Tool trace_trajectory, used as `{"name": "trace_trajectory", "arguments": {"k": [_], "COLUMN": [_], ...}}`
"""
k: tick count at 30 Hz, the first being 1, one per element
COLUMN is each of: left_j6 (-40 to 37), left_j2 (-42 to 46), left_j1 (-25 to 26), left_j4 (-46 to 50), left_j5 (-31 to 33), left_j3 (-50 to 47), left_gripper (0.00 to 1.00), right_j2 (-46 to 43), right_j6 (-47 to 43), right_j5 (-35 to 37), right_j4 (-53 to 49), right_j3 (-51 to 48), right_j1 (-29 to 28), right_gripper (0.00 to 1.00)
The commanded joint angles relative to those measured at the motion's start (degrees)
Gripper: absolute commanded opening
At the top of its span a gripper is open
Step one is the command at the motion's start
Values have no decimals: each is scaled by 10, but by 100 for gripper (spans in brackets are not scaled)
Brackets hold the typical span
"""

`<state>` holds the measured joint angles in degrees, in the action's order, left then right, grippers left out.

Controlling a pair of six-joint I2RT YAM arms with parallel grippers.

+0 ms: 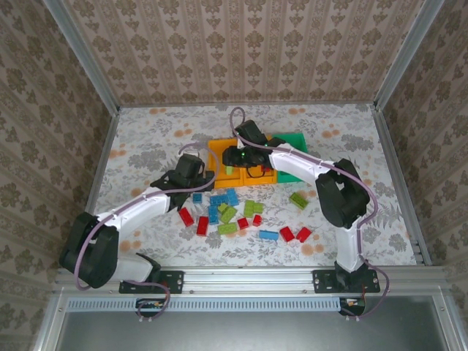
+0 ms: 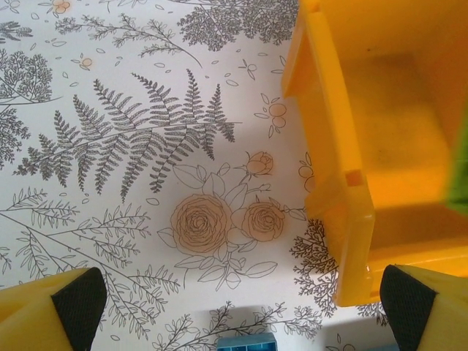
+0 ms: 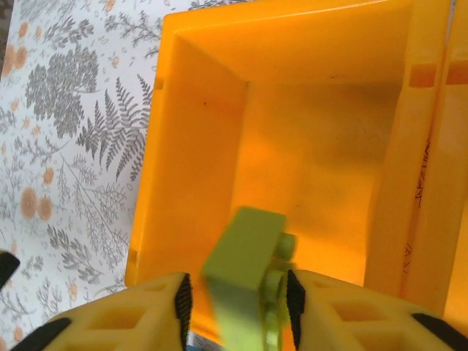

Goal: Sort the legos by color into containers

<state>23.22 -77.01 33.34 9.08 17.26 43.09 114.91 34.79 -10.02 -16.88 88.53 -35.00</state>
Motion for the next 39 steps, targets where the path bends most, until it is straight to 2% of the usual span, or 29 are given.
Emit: {"name": "trace_trajectory", "arguments": {"k": [1,6,18,22,27,34,39], "left_j6": [24,48,68,65,67,68,72], "left_j2": [12,13,-26,-60,-86,-96,-98], "left_j1": [0,0,1,1,-2,-6,-11], "left_j4": [29,71,102,107,101,92,91], "left_j5": [1,-27,-89,-99,-102,-109,-109], "left_j3": [-2,-5,-24,-9,4,6,2], "left_gripper": [99,97,82,80,73,55,53], "right_j2": [15,5,-84,-124,-175,-253,-296], "right_j6": [9,9,-10,-11,-12,-22,-33], "right_j5": [20,27,84,100,117,142,152], "right_j4": [-22,-21,-51,-51,-57,-72,-85], "right_j3": [27,26,-9,-47,-103,-188,-230], "right_j1": [3,2,13,34,65,115,147], "right_gripper": [48,52,63,69,73,75,76]}}
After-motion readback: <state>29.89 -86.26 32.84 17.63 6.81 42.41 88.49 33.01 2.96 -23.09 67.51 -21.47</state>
